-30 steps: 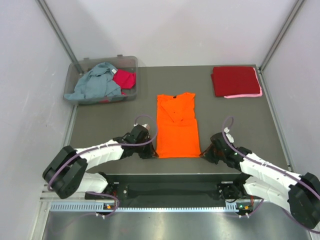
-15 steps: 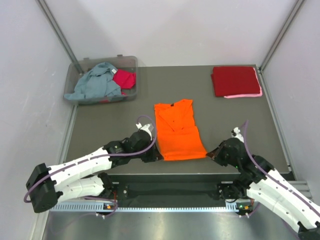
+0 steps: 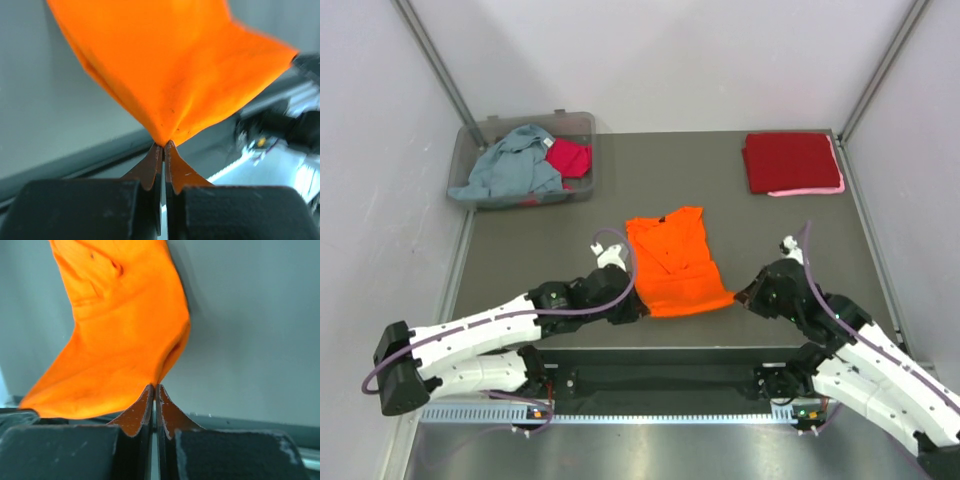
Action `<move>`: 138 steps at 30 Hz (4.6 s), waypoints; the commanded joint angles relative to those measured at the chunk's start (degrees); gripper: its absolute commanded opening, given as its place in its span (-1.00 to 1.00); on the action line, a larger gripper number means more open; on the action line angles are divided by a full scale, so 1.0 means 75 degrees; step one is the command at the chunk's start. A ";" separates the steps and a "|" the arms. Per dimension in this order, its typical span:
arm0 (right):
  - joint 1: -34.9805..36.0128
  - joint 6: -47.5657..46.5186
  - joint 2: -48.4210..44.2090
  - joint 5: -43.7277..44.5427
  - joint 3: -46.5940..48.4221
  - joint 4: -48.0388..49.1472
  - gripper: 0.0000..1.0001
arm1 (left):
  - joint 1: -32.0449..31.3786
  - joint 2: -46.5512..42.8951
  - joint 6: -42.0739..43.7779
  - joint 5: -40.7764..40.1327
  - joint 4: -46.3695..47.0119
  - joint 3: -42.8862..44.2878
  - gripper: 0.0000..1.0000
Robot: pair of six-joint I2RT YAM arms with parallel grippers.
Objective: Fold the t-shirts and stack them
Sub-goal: Fold the tshirt
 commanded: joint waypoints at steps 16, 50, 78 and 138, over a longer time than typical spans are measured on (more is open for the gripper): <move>-0.2268 -0.3273 0.5253 -0.2072 0.3468 0.2882 -1.00 | 0.4126 0.2809 0.2561 0.1571 0.0742 0.2540 -1.00; -0.3196 -0.4305 1.0214 -0.3572 0.7207 0.3680 -1.00 | 0.5863 0.7474 0.3464 0.2498 0.0790 0.6116 -1.00; -0.3278 -0.5816 0.9478 -0.3830 0.6777 0.1723 0.03 | 0.5302 0.6516 0.4179 0.2040 0.0014 0.5896 -0.42; -0.3161 -0.5792 0.8187 -0.5144 0.3339 0.3412 -0.04 | 0.4867 0.5014 0.4143 0.1631 -0.0195 0.3430 -0.19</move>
